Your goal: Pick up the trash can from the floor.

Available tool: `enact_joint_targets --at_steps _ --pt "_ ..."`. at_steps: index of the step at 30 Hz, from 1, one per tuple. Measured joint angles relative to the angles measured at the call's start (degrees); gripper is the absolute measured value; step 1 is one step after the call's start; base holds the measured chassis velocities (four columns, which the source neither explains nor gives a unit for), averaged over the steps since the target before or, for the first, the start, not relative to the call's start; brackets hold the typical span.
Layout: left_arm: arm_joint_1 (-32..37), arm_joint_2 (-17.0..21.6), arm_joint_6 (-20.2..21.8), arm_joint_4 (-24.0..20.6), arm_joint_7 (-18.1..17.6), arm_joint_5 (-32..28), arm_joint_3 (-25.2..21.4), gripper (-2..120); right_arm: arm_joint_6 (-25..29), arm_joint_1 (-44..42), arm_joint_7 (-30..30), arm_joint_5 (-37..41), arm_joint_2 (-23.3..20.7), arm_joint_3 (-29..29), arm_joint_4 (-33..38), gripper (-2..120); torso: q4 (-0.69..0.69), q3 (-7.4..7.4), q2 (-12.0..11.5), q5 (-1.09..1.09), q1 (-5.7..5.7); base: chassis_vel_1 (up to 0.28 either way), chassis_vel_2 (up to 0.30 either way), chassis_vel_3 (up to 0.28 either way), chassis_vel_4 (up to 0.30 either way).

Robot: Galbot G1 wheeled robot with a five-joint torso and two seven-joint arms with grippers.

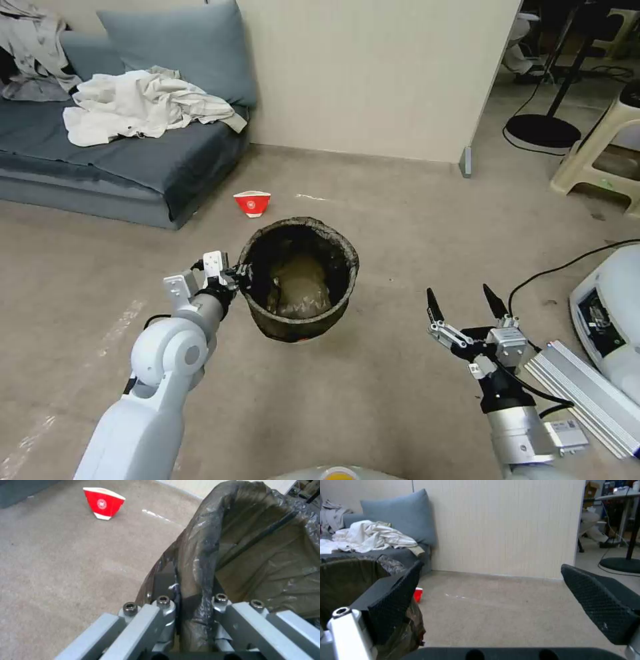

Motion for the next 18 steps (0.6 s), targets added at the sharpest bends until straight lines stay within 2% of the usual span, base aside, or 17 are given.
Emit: enact_joint_targets --at_steps 18 --pt "0.73 -0.22 0.89 -2.15 -0.77 -2.3 -1.08 5 -0.21 0.5 -0.03 0.67 -0.24 0.18 -0.46 100 0.0 -0.01 0.0 0.0 0.0 0.0 0.0 0.0 0.0"
